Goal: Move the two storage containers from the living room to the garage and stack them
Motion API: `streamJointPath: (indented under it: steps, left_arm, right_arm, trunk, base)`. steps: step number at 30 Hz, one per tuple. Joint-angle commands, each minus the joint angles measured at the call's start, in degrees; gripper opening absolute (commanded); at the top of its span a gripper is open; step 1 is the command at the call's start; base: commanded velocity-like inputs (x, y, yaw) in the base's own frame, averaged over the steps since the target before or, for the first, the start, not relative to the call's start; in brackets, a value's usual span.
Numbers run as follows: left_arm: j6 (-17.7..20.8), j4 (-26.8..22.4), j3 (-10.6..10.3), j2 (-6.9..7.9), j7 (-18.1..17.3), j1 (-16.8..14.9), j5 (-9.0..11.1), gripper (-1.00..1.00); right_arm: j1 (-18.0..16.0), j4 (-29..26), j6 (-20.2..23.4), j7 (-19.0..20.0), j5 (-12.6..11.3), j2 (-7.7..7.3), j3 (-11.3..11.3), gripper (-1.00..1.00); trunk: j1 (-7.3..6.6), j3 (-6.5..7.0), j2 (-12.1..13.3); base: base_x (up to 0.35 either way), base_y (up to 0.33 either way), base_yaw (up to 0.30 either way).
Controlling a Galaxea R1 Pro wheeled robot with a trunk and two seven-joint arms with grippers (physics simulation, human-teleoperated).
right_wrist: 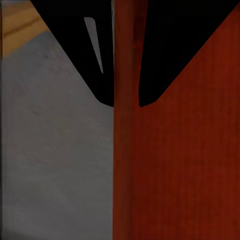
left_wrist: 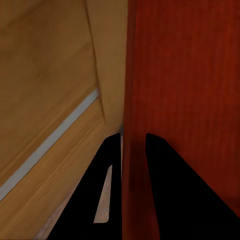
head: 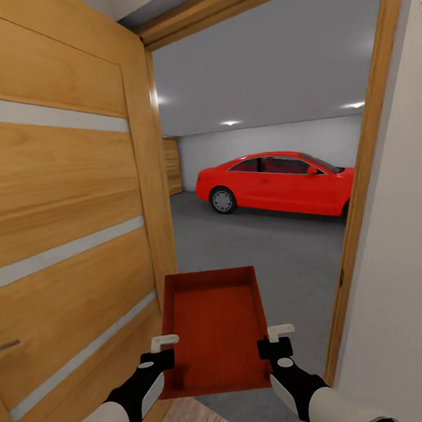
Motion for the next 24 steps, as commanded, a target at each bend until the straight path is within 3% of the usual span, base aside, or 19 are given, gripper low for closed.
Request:
streamJointPath:
  steps: [1,11,24]
  left_arm:
    - [-3.32,-0.34,2.86,1.35,2.85,-0.03,-0.64,-1.00]
    - [-3.33,-0.21,2.86,1.35,2.81,-0.03,-0.71,-1.00]
    - [-3.33,-0.15,2.86,1.35,2.77,-0.03,-0.64,-1.00]
  right_arm:
    - [-0.06,0.16,-0.45,-0.80,-5.20,-0.32,-2.48,-1.00]
    - [-0.06,0.16,-0.45,-0.81,-5.20,-0.33,-2.47,-1.00]
    - [-0.06,0.16,-0.45,-0.81,-5.20,-0.32,-2.47,-1.00]
  trunk:
    - [0.01,-0.09,-0.07]
    - [0.01,-0.09,-0.07]
    - [0.01,-0.09,-0.07]
  base:
    - [0.016,0.012,-0.198]
    - [0.021,0.015,-0.267]
    - [0.222,0.216,-0.282]
